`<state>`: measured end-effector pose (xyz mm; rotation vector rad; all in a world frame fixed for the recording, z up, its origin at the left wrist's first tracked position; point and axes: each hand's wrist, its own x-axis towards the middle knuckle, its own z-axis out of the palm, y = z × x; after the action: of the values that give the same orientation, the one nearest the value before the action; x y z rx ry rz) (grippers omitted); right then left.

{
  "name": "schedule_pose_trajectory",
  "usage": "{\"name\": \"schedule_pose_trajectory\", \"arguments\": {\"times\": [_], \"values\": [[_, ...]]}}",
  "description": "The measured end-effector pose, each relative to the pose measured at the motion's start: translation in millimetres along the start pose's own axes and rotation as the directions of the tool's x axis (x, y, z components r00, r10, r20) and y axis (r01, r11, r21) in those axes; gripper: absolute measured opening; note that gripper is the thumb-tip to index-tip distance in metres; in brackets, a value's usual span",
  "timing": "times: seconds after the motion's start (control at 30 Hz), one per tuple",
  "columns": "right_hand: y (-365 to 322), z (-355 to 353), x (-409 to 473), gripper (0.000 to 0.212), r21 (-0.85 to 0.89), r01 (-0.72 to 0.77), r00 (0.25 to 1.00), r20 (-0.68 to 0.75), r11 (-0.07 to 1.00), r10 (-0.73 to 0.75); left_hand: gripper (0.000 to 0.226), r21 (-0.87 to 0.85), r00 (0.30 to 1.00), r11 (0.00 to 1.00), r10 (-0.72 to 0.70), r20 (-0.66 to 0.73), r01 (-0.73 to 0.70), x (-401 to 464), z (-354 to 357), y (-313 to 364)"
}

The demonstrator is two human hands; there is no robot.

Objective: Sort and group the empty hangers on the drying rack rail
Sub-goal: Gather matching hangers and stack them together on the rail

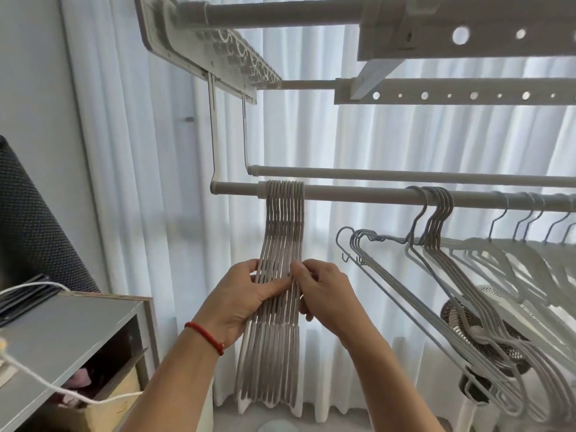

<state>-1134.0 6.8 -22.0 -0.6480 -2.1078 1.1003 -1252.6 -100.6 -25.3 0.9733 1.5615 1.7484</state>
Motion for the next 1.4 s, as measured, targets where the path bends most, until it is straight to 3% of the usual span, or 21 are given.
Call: {"name": "schedule_pose_trajectory", "arguments": {"times": [0.1,0.17,0.27,0.33,0.43,0.5,0.6,0.73,0.83,0.97,1.07,1.2,1.4], "values": [[1.3,-4.1,-2.7,0.051,-0.024,-0.018,1.0,0.013,1.0,0.019,0.05,0.084,0.998,0.996,-0.005,-0.055,0.01,-5.5,1.0,4.8],[2.8,-11.3,-7.6,0.053,-0.1,-0.012,1.0,-0.025,0.995,0.009,0.055,0.261,0.992,0.965,0.012,-0.124,0.021,-9.9,3.2,11.8],[6.1,-34.7,-18.0,0.041,-0.293,0.03,0.979,-0.185,0.956,-0.087,0.07,0.717,0.933,0.694,0.215,-0.289,0.062,-24.1,17.3,30.6],[3.9,-55.6,-26.0,0.028,-0.357,0.034,0.929,-0.334,0.933,-0.161,0.06,0.831,0.854,0.556,0.445,-0.27,-0.027,-38.2,41.7,46.6],[2.9,-89.7,-36.0,0.017,-0.393,0.014,0.83,-0.508,0.919,-0.23,0.039,0.777,0.794,0.568,0.589,-0.154,-0.271,-49.7,88.5,57.4],[7.2,-112.6,-41.1,0.027,-0.435,-0.035,0.823,-0.524,0.9,-0.221,0.034,0.67,0.852,0.669,0.514,-0.104,-0.321,-49.9,121.0,52.8],[19.2,-140.7,-46.4,0.044,-0.484,-0.198,0.899,-0.435,0.852,-0.038,0.035,0.525,0.962,0.818,0.271,0.009,-0.235,-36.8,163.1,30.9],[37.9,-167.2,-43.6,0.049,-0.448,-0.39,0.908,-0.332,0.804,0.256,0.055,0.358,0.991,0.933,0.002,0.132,-0.05,-17.4,199.1,-2.6],[51.5,-180.0,-38.7,0.032,-0.243,-0.297,0.938,-0.254,0.924,0.234,0.068,0.267,0.993,0.964,-0.017,0.12,-0.016,-12.5,211.3,-13.1],[62.8,-182.0,-32.0,0.029,-0.055,-0.2,0.974,-0.122,0.978,0.193,0.024,0.227,0.994,0.969,0.09,0.057,-0.101,-8.9,213.7,-20.3],[67.3,-175.2,-25.9,0.017,0.174,-0.201,0.975,-0.056,0.964,0.213,0.013,0.167,0.989,0.976,0.136,0.053,-0.143,-10.0,204.2,-22.2],[65.9,-158.3,-21.3,0.021,0.409,-0.226,0.973,0.048,0.884,0.227,0.022,0.168,0.987,0.973,0.154,0.041,-0.159,-8.4,182.1,-20.7],[55.7,-133.7,-13.3,0.024,0.473,-0.218,0.976,0.082,0.854,0.204,0.025,0.109,0.995,0.989,0.092,0.047,-0.096,-9.5,152.9,-14.9]]}}
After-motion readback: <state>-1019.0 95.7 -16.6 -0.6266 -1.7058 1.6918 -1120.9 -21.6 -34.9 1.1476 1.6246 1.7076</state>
